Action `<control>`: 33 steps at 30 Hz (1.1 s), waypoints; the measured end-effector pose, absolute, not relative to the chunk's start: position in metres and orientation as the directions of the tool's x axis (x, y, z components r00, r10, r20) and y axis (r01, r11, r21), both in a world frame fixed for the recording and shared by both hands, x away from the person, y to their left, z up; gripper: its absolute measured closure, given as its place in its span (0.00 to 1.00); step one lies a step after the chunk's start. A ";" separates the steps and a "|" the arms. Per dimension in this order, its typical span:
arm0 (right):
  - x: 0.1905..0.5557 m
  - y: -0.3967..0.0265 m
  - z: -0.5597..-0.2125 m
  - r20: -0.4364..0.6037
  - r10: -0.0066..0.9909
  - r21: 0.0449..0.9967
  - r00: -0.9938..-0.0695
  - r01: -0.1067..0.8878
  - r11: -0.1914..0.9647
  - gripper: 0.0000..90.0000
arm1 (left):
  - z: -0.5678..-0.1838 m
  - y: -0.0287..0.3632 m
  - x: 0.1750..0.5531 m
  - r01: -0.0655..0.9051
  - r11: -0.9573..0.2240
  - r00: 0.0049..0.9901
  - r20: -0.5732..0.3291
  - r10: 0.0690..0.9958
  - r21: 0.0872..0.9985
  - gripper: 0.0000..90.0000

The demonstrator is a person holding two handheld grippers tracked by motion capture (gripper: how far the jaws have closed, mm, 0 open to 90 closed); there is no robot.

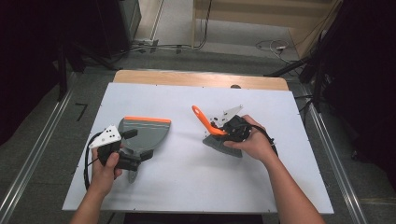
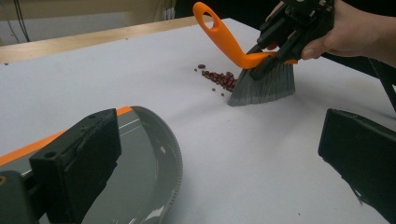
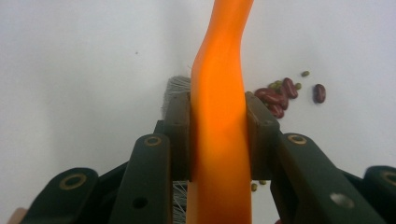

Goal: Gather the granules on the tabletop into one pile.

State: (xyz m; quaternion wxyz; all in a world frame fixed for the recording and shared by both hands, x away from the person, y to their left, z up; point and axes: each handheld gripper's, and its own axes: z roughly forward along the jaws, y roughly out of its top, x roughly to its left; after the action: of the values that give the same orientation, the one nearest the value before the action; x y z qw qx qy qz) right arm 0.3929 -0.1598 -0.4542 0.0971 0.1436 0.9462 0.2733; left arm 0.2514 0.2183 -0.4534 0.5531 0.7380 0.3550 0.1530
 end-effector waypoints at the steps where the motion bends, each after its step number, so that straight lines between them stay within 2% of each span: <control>1: 0.394 -0.160 -0.454 -0.103 0.326 0.543 -0.940 0.221 0.810 0.74 | -0.453 0.218 0.251 0.354 -0.136 0.701 -0.167 0.693 0.925 0.00; 14: 0.392 -0.158 -0.445 -0.141 0.393 0.518 -0.909 0.271 0.812 0.75 | -0.455 0.217 0.252 0.354 -0.146 0.703 -0.160 0.693 0.924 0.00; 21: 0.388 -0.162 -0.425 -0.107 0.405 0.577 -0.908 0.274 0.769 0.75 | -0.455 0.218 0.252 0.358 -0.142 0.700 -0.164 0.695 0.923 0.00; 24: 0.388 -0.153 -0.422 -0.053 0.456 0.586 -0.889 0.342 0.734 0.75 | -0.455 0.217 0.253 0.359 -0.145 0.701 -0.163 0.694 0.922 0.00; 29: 0.390 -0.122 -0.434 0.107 0.586 0.554 -0.803 0.538 0.636 0.75 | -0.455 0.217 0.252 0.359 -0.147 0.701 -0.162 0.694 0.922 0.00; 33: 0.397 -0.111 -0.448 0.032 0.638 0.518 -0.769 0.559 0.648 0.75 | -0.455 0.218 0.252 0.357 -0.148 0.703 -0.160 0.693 0.922 0.00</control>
State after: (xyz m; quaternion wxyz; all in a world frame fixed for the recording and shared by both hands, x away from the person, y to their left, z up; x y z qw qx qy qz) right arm 0.3973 -0.1112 -0.4477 0.0765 0.3308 0.9044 0.2583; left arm 0.2520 0.2177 -0.4550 0.5484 0.7420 0.3538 0.1534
